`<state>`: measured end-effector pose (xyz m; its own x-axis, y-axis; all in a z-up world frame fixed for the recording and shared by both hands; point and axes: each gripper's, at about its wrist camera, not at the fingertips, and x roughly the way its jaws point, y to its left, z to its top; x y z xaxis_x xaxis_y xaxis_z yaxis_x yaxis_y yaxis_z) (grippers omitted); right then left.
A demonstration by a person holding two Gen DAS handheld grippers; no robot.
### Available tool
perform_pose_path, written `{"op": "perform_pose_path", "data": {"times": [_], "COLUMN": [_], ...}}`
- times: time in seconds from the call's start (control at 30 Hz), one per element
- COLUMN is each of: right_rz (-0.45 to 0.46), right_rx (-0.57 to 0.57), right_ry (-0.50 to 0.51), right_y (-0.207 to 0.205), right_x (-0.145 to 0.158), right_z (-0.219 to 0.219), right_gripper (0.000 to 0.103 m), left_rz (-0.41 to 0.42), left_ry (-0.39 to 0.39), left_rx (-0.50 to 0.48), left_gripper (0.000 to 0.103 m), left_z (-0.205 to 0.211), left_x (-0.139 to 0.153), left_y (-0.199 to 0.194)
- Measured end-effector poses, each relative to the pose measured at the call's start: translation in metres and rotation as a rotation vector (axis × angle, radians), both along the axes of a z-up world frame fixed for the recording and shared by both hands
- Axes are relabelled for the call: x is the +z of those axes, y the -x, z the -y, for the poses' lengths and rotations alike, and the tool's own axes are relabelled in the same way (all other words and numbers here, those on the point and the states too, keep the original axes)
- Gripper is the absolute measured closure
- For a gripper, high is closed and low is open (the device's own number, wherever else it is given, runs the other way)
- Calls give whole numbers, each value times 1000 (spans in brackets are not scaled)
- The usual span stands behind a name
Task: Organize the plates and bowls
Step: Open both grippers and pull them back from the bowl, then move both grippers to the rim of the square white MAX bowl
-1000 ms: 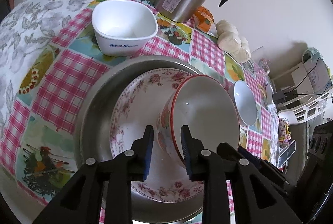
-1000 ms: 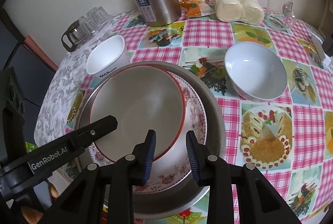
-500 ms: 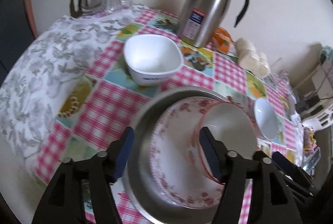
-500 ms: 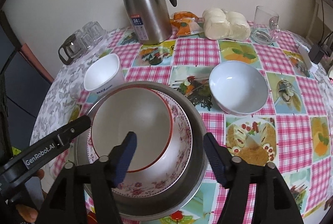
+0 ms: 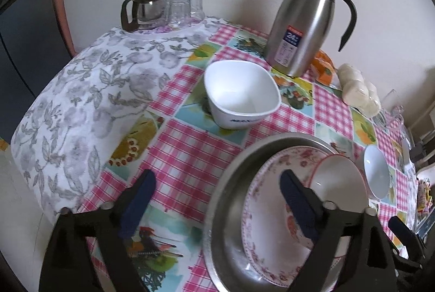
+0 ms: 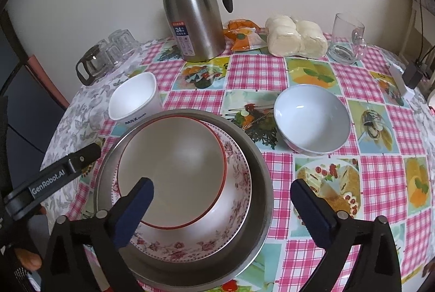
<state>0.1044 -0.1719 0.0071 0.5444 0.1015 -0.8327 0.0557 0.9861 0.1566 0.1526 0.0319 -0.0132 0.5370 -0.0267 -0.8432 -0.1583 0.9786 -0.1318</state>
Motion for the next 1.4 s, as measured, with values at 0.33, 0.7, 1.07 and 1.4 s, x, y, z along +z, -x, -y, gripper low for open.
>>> {"op": "perform_pose_path", "data": {"times": [0.33,0.7,1.07,1.4], "right_rz": [46,81,68,40], "right_rx": [21,44,49,3], "right_ry": [19,45,78,144], "right_y": [0,-3,-21,-44], "right_x": [4,7,6,19], "right_z": [-12,-30,-56,-78], "right_gripper": [0,0,0,0], "left_rz": [3,77,151,223], "left_ry": [-30,49,83,145], "left_rx": [20,16,7,-41], "left_gripper": [7,6,6,6], "left_z": [-13,-31,-53,-59], "left_x": [-1,6,8,11], "left_y": [-8,-27,-57,-71]}}
